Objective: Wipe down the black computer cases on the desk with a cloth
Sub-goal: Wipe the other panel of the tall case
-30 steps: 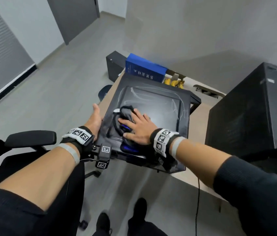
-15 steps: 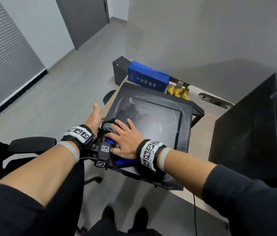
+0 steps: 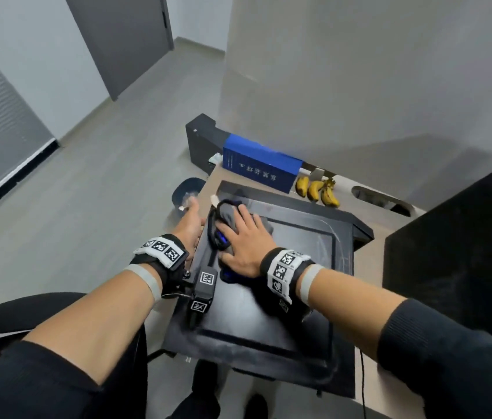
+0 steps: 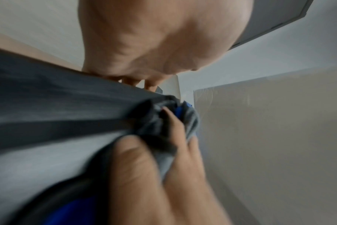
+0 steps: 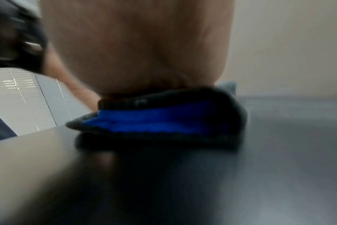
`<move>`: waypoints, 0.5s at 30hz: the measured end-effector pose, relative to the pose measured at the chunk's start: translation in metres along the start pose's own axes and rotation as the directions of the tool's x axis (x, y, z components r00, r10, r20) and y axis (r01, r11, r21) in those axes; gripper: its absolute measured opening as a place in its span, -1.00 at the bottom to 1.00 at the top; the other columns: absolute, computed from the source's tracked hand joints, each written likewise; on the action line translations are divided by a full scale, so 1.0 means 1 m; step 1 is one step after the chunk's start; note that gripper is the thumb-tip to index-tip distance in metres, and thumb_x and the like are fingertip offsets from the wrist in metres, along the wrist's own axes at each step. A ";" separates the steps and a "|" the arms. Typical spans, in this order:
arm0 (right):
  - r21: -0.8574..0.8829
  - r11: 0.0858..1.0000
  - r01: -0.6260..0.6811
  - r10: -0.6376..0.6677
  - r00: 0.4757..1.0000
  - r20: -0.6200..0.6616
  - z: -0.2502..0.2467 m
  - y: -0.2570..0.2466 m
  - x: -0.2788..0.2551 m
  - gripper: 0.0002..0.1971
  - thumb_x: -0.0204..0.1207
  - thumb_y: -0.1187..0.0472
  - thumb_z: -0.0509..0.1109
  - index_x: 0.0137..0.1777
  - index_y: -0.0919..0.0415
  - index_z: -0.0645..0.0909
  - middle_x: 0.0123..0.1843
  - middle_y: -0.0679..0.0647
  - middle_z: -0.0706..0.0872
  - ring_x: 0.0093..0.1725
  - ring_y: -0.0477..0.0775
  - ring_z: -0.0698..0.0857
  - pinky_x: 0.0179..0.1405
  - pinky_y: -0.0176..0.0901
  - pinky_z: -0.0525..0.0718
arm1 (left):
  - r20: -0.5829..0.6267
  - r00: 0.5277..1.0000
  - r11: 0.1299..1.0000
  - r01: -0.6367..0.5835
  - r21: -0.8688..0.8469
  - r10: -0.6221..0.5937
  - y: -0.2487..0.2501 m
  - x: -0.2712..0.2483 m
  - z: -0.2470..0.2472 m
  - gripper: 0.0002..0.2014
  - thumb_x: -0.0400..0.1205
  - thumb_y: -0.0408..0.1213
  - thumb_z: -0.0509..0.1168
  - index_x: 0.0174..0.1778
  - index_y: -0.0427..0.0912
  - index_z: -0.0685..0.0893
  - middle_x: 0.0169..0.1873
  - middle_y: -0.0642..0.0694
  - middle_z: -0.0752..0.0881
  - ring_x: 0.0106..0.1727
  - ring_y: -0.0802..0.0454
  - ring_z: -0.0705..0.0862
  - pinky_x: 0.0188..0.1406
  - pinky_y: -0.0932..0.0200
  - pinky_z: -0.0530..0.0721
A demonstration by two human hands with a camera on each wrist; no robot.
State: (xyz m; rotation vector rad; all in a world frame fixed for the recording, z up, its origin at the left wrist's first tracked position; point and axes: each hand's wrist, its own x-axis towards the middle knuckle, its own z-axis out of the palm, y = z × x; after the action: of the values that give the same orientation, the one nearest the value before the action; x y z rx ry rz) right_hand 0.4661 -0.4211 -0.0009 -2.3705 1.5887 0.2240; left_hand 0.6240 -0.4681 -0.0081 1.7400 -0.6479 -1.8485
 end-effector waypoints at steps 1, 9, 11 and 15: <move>0.024 0.999 0.026 -0.026 1.000 0.012 0.003 -0.001 -0.006 -0.25 0.63 -0.26 0.15 0.76 -0.06 0.05 0.79 0.22 -0.15 0.76 0.26 -0.25 0.72 0.26 -0.19 | 0.012 1.000 1.000 -0.017 -0.020 0.017 0.007 0.004 0.006 -0.23 0.72 0.38 -0.16 0.13 -0.20 0.73 -0.23 -0.25 0.80 -0.30 -0.11 0.78 -0.33 0.10 0.74; 0.148 0.853 -0.501 0.504 0.864 0.021 0.008 0.096 -0.077 -0.22 0.66 -0.32 0.05 0.77 0.06 0.01 0.77 0.35 -0.03 0.76 0.33 -0.18 0.73 0.19 -0.14 | -0.179 0.974 0.857 -0.026 0.515 0.138 0.020 0.016 0.047 -0.13 0.62 0.11 0.40 0.67 -0.42 0.26 0.63 -0.36 0.35 0.59 -0.33 0.41 0.59 -0.11 0.41; 0.141 0.772 -0.620 0.616 0.784 0.076 0.006 0.098 -0.091 -0.20 0.67 -0.31 0.04 0.77 0.11 -0.03 0.75 0.42 -0.06 0.74 0.40 -0.21 0.72 0.21 -0.14 | -0.198 0.971 0.827 0.004 0.561 0.130 0.020 0.017 0.047 -0.15 0.63 0.08 0.40 0.66 -0.42 0.26 0.62 -0.36 0.36 0.58 -0.36 0.41 0.58 -0.15 0.41; 0.083 0.875 -0.476 0.474 0.879 0.050 0.004 0.052 -0.050 -0.18 0.64 -0.31 0.06 0.77 0.09 -0.07 0.75 0.42 -0.13 0.73 0.44 -0.25 0.68 0.33 -0.21 | -0.125 0.980 0.904 -0.088 0.419 0.154 0.019 0.027 0.040 -0.09 0.59 0.34 0.16 0.72 -0.24 0.25 0.68 -0.28 0.30 0.66 -0.27 0.31 0.67 -0.17 0.26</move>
State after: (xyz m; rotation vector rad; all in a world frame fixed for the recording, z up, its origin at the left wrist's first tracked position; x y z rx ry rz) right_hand 0.3985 -0.3942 0.0016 -1.8607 2.0983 0.2716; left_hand 0.5842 -0.5003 -0.0130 2.0282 -1.1205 -1.5480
